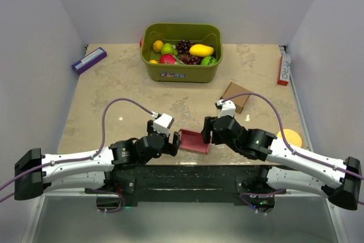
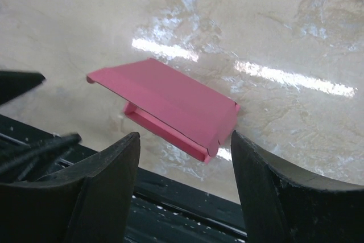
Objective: Fold the paper box
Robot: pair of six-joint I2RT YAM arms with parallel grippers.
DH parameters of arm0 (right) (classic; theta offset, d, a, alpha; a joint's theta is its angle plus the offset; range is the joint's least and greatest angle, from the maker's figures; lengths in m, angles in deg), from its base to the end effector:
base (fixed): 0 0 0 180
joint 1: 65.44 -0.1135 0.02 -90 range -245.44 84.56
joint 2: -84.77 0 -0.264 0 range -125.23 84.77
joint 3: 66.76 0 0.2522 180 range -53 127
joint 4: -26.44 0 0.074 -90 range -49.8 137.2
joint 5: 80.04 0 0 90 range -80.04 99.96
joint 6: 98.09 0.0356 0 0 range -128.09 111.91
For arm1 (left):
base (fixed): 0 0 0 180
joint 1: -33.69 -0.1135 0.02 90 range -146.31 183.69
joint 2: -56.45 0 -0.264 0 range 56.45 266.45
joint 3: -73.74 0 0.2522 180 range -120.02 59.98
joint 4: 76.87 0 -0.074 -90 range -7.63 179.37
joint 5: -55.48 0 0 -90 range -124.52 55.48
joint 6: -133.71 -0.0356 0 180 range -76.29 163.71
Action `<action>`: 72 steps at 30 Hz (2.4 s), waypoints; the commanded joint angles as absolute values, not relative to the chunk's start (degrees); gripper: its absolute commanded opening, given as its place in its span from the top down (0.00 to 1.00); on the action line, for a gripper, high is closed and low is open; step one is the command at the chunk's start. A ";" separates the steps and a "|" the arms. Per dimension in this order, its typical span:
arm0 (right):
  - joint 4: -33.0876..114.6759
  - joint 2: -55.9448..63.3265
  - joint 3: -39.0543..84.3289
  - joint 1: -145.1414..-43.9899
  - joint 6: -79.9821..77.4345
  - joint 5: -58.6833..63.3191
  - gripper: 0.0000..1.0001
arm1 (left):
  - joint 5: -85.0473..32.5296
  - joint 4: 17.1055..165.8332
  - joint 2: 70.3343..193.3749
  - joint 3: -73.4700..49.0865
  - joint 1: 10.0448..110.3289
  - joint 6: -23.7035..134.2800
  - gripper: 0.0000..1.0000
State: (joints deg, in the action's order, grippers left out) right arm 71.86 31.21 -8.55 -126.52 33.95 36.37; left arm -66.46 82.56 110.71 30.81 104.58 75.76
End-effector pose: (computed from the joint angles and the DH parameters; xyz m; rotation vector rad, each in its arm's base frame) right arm 0.1080 0.1628 0.2772 -0.1320 2.2327 0.4736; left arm 0.0838 -0.1843 0.2232 0.3745 2.0431 -0.5257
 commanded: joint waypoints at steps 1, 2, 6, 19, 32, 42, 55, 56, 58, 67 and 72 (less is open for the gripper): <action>72.63 32.92 -10.81 -126.96 32.60 36.50 0.33 | -60.27 84.26 112.43 29.30 99.88 68.68 0.13; 72.80 32.74 -11.07 -127.05 32.78 36.59 0.33 | -60.19 84.88 112.61 28.96 99.70 68.06 0.13; 72.81 30.73 -11.60 -127.49 32.78 36.85 0.34 | -58.25 88.48 114.98 27.38 98.55 64.89 0.14; 70.26 25.10 -13.18 -128.54 34.19 39.93 0.41 | -57.55 94.11 124.03 25.00 96.27 61.38 0.27; 69.03 20.09 -13.27 -128.81 36.82 43.53 0.58 | -56.41 97.54 127.64 24.91 95.04 59.71 0.42; 66.22 19.12 -14.06 -128.90 36.47 45.03 0.71 | -56.14 98.15 130.54 24.03 94.95 60.23 0.62; 61.91 15.96 -14.06 -128.98 36.82 46.78 0.90 | -57.37 98.24 133.79 22.80 94.95 66.56 0.97; 61.82 15.43 -13.45 -128.98 37.08 47.13 0.91 | -57.89 98.50 134.23 22.71 94.95 67.00 0.99; 61.82 13.94 -12.57 -128.98 37.96 48.18 0.95 | -58.77 98.51 134.67 22.10 94.95 68.14 1.00; 60.59 8.14 -5.54 -128.55 36.66 56.63 1.00 | -65.20 101.23 138.53 16.91 93.98 66.65 1.00; 57.52 3.92 -2.02 -126.44 33.66 59.00 1.00 | -63.88 105.35 141.35 14.89 90.65 64.28 1.00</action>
